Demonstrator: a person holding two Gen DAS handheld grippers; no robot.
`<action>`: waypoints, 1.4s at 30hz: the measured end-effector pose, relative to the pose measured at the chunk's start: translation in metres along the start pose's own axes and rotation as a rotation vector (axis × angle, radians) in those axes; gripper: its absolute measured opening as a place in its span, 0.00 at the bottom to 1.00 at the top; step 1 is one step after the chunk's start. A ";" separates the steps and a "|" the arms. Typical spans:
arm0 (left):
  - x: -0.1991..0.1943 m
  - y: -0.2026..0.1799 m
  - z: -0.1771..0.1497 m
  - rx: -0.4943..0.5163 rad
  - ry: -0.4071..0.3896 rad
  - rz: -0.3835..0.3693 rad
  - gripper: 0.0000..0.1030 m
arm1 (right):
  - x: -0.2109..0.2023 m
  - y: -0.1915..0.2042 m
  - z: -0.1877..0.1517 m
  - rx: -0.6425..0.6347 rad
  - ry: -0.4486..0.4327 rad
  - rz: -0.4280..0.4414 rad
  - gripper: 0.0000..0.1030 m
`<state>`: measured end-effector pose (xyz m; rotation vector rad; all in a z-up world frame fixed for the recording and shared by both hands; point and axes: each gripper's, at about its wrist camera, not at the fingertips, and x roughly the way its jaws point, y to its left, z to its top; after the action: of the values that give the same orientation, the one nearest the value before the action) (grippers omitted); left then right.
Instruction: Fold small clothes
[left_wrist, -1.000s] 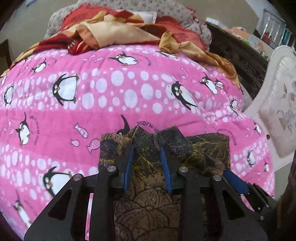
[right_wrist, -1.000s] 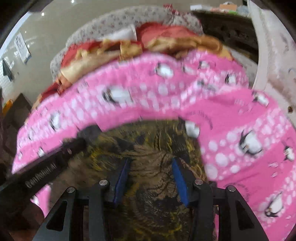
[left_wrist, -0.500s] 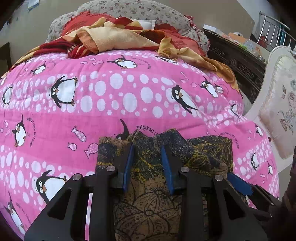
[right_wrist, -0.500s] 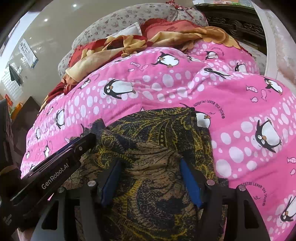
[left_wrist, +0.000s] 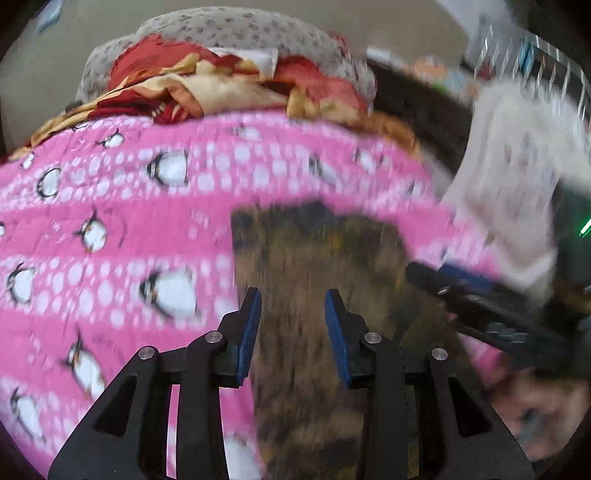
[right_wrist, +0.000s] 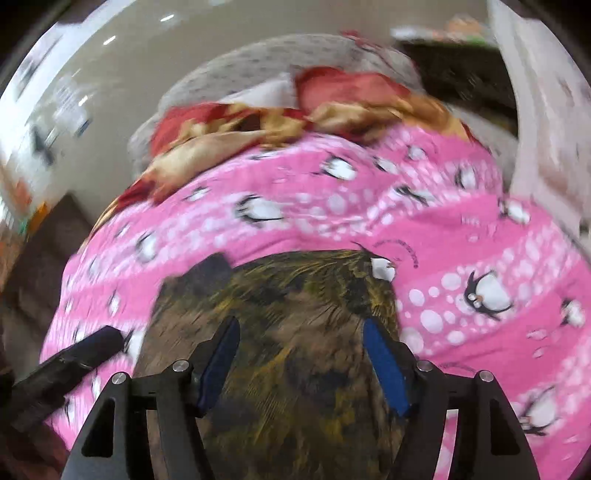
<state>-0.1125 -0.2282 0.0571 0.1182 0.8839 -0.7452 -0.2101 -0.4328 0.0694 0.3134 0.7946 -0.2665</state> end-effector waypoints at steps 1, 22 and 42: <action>0.009 -0.003 -0.009 0.014 0.026 0.031 0.33 | 0.002 0.006 -0.012 -0.051 0.047 -0.006 0.66; 0.041 0.059 -0.020 -0.380 0.153 -0.587 0.80 | -0.061 -0.099 -0.067 0.097 -0.049 0.185 0.71; 0.032 0.029 -0.017 -0.164 0.131 -0.308 0.41 | 0.053 -0.115 -0.034 0.229 0.067 0.706 0.67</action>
<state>-0.0925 -0.2174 0.0167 -0.1187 1.0993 -0.9554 -0.2368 -0.5328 -0.0116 0.7964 0.6740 0.3217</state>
